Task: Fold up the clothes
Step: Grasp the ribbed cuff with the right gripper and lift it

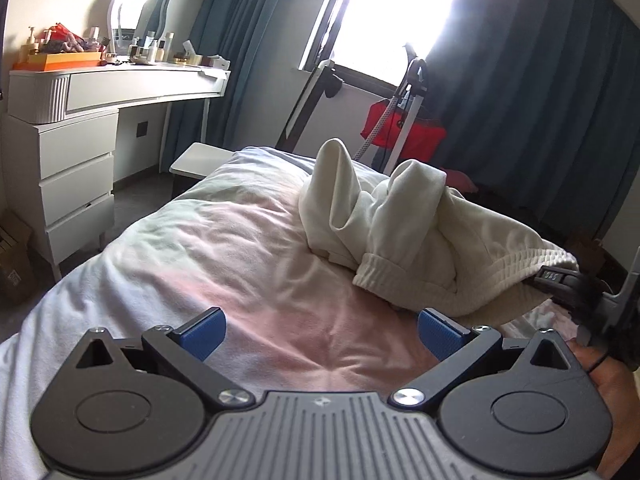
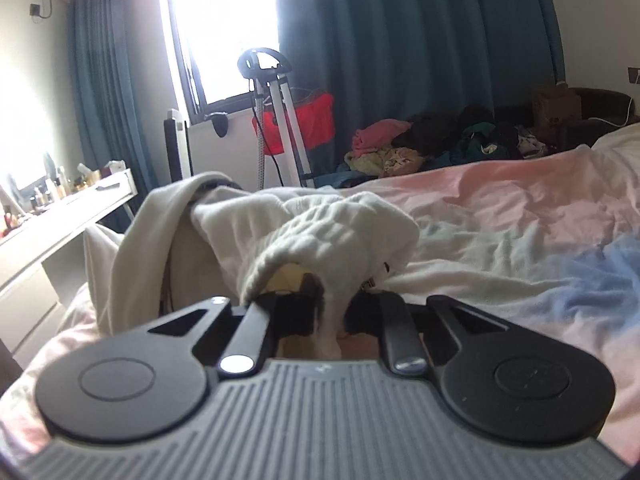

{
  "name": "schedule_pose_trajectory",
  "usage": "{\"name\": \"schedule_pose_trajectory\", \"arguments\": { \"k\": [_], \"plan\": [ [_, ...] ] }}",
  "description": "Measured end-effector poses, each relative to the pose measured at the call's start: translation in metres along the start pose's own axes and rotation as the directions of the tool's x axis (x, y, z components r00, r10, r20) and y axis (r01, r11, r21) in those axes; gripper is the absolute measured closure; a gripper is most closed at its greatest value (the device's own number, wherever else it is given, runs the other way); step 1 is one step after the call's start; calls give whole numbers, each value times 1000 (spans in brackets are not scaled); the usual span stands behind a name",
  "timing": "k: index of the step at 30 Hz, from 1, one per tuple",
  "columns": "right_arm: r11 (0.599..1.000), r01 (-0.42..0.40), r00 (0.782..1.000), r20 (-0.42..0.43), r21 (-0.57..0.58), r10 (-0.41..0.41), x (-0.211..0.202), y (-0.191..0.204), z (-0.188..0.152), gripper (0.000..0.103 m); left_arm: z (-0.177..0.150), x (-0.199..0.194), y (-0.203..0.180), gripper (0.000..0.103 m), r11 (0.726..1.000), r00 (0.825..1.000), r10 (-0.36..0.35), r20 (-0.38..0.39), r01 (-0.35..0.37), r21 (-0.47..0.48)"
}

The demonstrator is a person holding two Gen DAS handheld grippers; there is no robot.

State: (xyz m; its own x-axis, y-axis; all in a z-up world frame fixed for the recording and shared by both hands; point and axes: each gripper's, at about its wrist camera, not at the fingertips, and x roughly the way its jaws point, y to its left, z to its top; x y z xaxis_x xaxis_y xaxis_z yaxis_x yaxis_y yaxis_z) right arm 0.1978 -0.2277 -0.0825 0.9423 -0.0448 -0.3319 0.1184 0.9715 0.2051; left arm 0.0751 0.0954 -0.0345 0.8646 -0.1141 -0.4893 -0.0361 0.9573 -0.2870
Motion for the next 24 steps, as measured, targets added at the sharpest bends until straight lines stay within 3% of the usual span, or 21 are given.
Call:
{"name": "schedule_pose_trajectory", "arguments": {
  "k": [4, 8, 11, 14, 17, 19, 21, 24],
  "plan": [
    [995, -70, 995, 63, -66, 74, -57, -9, 25, 89, -3, -3, -10, 0, 998, 998, -61, -7, 62, 14],
    [987, -137, 981, 124, -88, 147, -124, -20, 40, 91, -10, -6, -12, 0, 990, 990, -135, -46, 132, -47],
    [983, -158, 973, 157, -94, 171, -172, -31, 42, 91, -18, -8, -11, 0, 978, 977, -192, -92, 183, -103],
    [978, -117, 978, 153, -174, 144, -201, -40, 33, 91, -31, -8, -20, 0, 976, 963, -215, -162, 204, -81],
    [966, -62, 993, 84, -253, 86, -203, -51, 17, 90, -51, -7, -46, 0, 977, 956, -181, -230, 202, 69],
    [981, -62, 998, -1, -186, 63, -194, -69, 15, 90, -68, -6, -66, 0, 959, 952, -157, -261, 210, 189],
    [996, -49, 997, -56, -74, 45, -186, -89, 14, 88, -85, -5, -86, 0, 925, 950, -134, -283, 222, 309],
    [993, -31, 988, -144, 116, 48, -173, -121, 11, 88, -114, -5, -114, 0, 848, 950, -100, -295, 236, 474]
  ]
}}
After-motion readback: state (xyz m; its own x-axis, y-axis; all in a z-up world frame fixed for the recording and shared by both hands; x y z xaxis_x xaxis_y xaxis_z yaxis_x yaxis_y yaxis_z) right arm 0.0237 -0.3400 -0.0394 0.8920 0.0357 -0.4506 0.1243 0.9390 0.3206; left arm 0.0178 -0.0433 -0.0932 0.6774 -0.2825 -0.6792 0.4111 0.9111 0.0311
